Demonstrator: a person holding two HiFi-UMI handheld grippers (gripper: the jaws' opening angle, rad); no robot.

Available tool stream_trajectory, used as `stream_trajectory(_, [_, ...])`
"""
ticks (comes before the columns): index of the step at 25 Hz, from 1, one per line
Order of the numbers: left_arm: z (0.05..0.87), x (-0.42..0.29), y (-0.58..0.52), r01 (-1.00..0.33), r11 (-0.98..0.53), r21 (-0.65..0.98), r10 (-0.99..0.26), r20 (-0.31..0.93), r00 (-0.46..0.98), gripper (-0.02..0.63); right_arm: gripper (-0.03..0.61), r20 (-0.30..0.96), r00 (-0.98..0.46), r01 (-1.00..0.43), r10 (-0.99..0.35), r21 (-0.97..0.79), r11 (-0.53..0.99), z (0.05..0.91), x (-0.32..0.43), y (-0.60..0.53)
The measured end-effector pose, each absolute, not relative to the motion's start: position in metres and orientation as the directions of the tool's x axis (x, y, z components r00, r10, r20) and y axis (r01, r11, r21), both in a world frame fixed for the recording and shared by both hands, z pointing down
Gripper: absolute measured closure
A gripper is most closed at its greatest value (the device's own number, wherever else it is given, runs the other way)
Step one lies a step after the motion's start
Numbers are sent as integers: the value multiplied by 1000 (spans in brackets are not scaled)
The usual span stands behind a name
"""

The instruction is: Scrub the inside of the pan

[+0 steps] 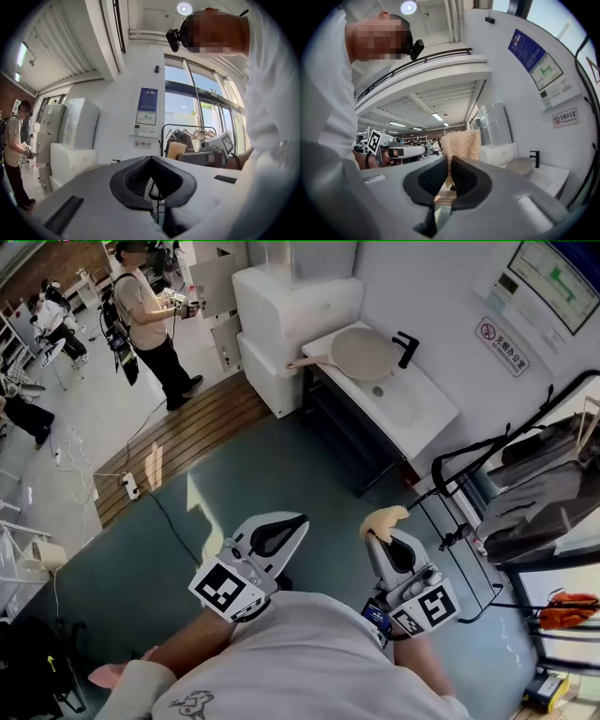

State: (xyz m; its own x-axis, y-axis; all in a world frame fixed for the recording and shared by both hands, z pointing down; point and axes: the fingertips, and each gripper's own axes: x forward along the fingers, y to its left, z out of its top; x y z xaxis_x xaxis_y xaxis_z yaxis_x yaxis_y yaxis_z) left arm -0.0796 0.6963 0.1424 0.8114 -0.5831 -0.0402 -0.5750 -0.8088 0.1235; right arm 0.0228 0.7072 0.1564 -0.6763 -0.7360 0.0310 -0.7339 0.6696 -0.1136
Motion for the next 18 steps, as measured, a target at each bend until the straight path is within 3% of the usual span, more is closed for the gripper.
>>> stream_trajectory(9, [142, -154, 639, -559, -819, 130, -564, 0, 826, 617, 557, 36, -653, -754, -756, -124, 645, 151, -47, 651])
stream_trajectory(18, [154, -176, 599, -582, -799, 150, -588, 6, 809, 617, 557, 70, -667, -742, -742, -151, 653, 170, -64, 607])
